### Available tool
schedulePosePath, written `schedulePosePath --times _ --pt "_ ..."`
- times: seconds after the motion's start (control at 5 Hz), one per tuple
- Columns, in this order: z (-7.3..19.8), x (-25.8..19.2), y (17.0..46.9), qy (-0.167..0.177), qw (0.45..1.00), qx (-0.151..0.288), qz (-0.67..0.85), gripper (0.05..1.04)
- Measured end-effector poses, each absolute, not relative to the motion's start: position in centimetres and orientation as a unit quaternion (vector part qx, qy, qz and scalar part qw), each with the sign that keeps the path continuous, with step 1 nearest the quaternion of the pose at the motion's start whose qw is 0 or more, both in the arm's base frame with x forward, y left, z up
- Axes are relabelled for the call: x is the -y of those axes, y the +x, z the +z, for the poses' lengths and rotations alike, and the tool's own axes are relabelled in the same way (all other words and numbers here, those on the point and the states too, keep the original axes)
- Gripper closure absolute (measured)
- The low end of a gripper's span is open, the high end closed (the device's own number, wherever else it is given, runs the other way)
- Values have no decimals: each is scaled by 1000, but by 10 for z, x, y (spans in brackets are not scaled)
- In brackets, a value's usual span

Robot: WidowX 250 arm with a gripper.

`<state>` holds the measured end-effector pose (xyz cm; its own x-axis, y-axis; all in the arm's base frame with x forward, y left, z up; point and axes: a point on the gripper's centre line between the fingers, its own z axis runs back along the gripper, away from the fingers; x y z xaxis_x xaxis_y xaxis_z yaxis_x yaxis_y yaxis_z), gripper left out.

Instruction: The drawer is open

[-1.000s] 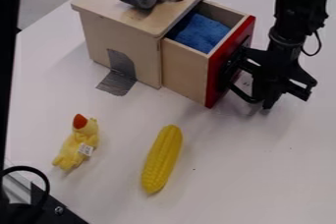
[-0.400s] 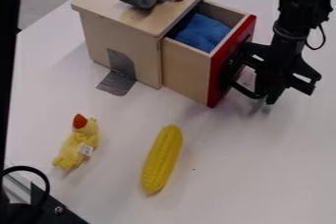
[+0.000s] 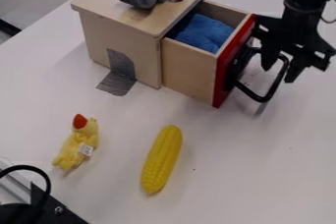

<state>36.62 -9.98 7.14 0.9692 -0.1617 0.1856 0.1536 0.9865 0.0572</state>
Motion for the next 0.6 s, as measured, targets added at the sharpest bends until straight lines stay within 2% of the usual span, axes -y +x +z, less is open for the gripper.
schedulePosePath --times 0.2,0.4,0.6 --pt "86 100 362 29 992 100 -76 117" --pt "117 99 358 26 992 112 -44 83" --pt "127 97 351 15 994 103 -16 83"
